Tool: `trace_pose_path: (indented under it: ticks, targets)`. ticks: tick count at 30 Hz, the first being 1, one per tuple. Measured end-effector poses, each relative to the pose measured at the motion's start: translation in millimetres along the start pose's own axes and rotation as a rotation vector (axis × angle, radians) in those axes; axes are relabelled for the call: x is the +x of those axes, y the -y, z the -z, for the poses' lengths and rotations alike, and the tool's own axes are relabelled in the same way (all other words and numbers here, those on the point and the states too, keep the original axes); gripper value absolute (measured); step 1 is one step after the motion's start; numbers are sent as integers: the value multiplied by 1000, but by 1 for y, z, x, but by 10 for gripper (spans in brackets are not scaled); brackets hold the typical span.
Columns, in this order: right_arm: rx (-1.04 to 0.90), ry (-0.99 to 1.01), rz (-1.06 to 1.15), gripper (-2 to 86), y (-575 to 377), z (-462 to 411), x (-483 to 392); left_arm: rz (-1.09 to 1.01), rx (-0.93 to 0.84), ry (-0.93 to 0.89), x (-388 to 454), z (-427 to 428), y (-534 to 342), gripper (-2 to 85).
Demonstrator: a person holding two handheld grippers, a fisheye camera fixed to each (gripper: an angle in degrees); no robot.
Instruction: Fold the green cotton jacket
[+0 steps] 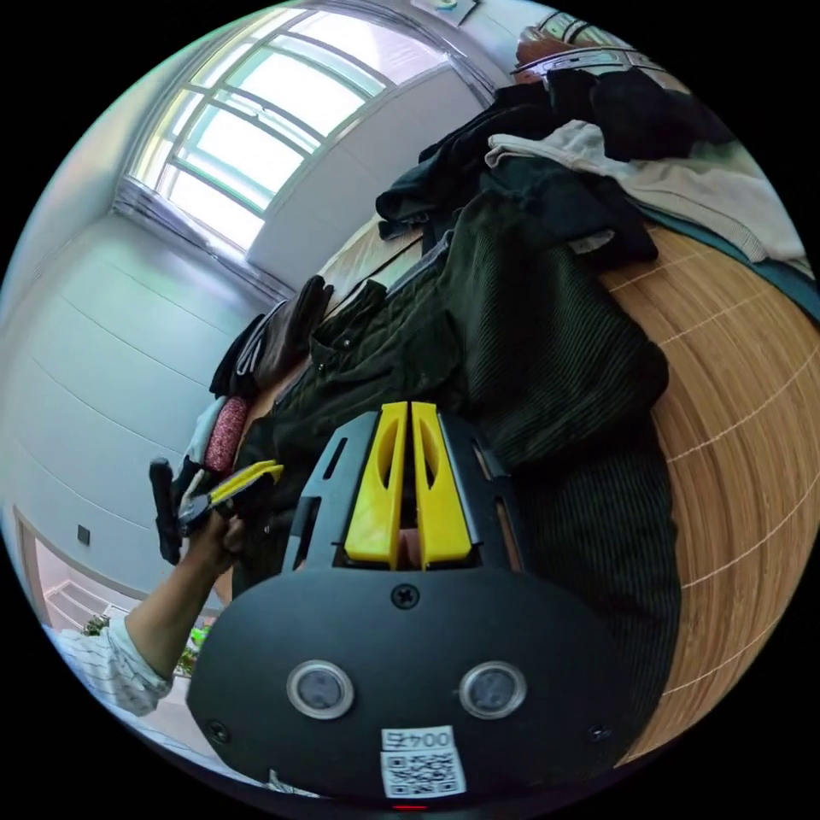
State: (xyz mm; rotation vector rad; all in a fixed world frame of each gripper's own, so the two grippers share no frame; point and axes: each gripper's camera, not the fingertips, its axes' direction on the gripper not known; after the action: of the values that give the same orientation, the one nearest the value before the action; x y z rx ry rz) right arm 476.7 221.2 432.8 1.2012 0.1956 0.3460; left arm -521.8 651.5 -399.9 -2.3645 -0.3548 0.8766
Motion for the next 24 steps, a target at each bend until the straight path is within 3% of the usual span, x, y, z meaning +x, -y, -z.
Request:
trace_pose_path:
  ticks: [2, 4, 6, 11, 14, 20, 24]
  targets:
    - [29, 0, 24, 38, -2, 7, -4, 132, 127, -21, -33, 12, -19, 77]
    - [42, 1, 31, 40, -3, 10, -5, 128, 330, 49, -29, 50, -40, 69]
    - [58, 14, 22, 40, -4, 13, -3, 100, 402, 130, -23, 71, -63, 62]
    - [72, 15, -12, 34, -9, 12, -3, -33, 232, 631, -21, 0, -148, 27]
    - [82, 21, -25, 30, -12, 12, -5, -35, 224, 714, -31, -25, -163, 18]
    - [105, 59, -13, 63, -17, 12, -14, -75, 72, 700, -63, -73, -148, 8]
    - [156, 40, 13, 75, -25, 20, -26, -45, 65, 625, -97, -74, -147, 8]
